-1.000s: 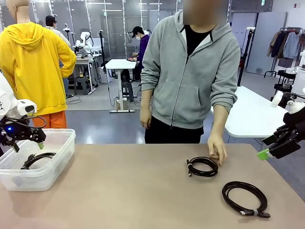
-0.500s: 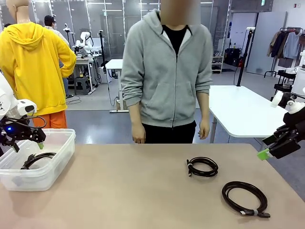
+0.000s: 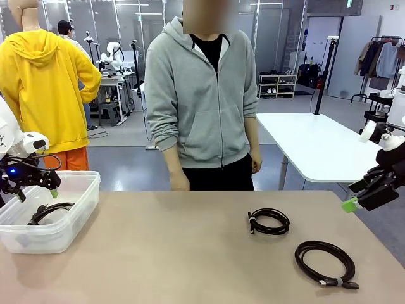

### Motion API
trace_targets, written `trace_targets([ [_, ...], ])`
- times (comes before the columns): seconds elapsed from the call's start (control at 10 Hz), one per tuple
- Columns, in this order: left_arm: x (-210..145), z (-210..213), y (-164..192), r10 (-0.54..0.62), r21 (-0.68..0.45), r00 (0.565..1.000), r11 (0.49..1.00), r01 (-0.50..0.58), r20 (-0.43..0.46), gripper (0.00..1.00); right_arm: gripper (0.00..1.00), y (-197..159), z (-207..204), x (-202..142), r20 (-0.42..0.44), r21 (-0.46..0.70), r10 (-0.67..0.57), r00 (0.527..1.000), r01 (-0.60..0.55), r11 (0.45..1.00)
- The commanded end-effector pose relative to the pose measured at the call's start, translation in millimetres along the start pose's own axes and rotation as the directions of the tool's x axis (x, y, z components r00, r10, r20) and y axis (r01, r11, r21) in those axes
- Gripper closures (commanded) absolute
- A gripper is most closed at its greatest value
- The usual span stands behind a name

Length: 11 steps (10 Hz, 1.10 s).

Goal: Organize and store the cables.
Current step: Place the USB Extension Cable into the Organizing box.

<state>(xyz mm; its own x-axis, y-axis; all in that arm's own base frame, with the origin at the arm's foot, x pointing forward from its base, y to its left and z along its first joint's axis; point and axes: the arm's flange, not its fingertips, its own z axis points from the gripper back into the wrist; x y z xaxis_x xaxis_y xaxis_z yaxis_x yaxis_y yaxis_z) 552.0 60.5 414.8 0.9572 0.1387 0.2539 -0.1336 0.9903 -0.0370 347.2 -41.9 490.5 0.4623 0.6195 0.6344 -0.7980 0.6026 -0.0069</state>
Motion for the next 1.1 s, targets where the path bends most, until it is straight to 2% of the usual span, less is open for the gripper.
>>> trace_targets([
  [0.0, -0.1, 0.3, 3.0, -0.007, -0.015, 1.000, 1.000, 0.007, 0.001, 0.00, 0.00, -1.5, -0.2, 1.7, 0.004, 0.000, -0.011, 1.000, 0.011, 1.000],
  [0.1, 0.0, 0.0, 0.0, 0.000, 0.000, 1.000, 1.000, 0.000, 0.000, 0.00, 0.00, -1.5, -0.2, 1.7, 0.004, 0.000, -0.011, 1.000, 0.011, 1.000],
  [0.3, -6.6, 58.7, 1.9, -0.180, -0.070, 0.983, 0.981, 0.183, 0.041, 0.00, 0.00, -1.5, -0.2, 1.7, 0.004, 0.000, -0.011, 1.000, 0.011, 1.000],
  [0.5, -25.7, 92.1, 13.4, -0.310, -0.087, 0.947, 0.945, 0.317, 0.083, 0.00, 0.00, -1.5, -0.2, 1.7, 0.004, 0.000, -0.011, 1.000, 0.011, 1.000],
  [0.6, -39.1, 110.6, 19.3, -0.378, -0.139, 0.919, 0.910, 0.392, 0.115, 0.00, 0.00, -1.5, -0.2, 1.7, 0.004, 0.000, -0.011, 1.000, 0.011, 1.000],
  [0.7, -54.0, 125.1, 21.6, -0.475, -0.189, 0.865, 0.846, 0.499, 0.161, 0.00, 0.00, -1.5, -0.2, 1.7, 0.004, 0.000, -0.011, 1.000, 0.011, 1.000],
  [1.0, -99.7, 164.2, 22.1, -0.595, -0.287, 0.726, 0.670, 0.685, 0.344, 0.00, 0.00, -1.5, -0.2, 1.7, 0.004, 0.000, -0.011, 1.000, 0.011, 1.000],
])
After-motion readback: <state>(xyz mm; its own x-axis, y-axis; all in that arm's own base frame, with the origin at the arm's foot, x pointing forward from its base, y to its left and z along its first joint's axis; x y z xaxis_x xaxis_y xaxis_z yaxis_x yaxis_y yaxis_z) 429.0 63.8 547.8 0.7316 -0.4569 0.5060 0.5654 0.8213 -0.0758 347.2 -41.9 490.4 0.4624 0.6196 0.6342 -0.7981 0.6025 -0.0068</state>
